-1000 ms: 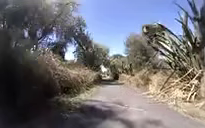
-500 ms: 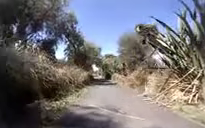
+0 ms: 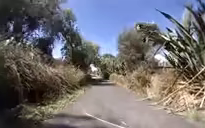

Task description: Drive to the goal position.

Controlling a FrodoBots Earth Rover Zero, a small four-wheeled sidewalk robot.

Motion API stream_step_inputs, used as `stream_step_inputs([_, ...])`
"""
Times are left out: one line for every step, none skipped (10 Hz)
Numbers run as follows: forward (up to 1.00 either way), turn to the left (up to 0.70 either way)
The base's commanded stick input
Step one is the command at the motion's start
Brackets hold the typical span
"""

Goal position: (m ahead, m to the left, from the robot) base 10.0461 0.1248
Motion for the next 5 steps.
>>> stream_step_inputs([0.85, 0.0])
stream_step_inputs([0.85, 0.0])
stream_step_inputs([0.85, 0.0])
stream_step_inputs([0.85, 0.0])
stream_step_inputs([0.85, 0.0])
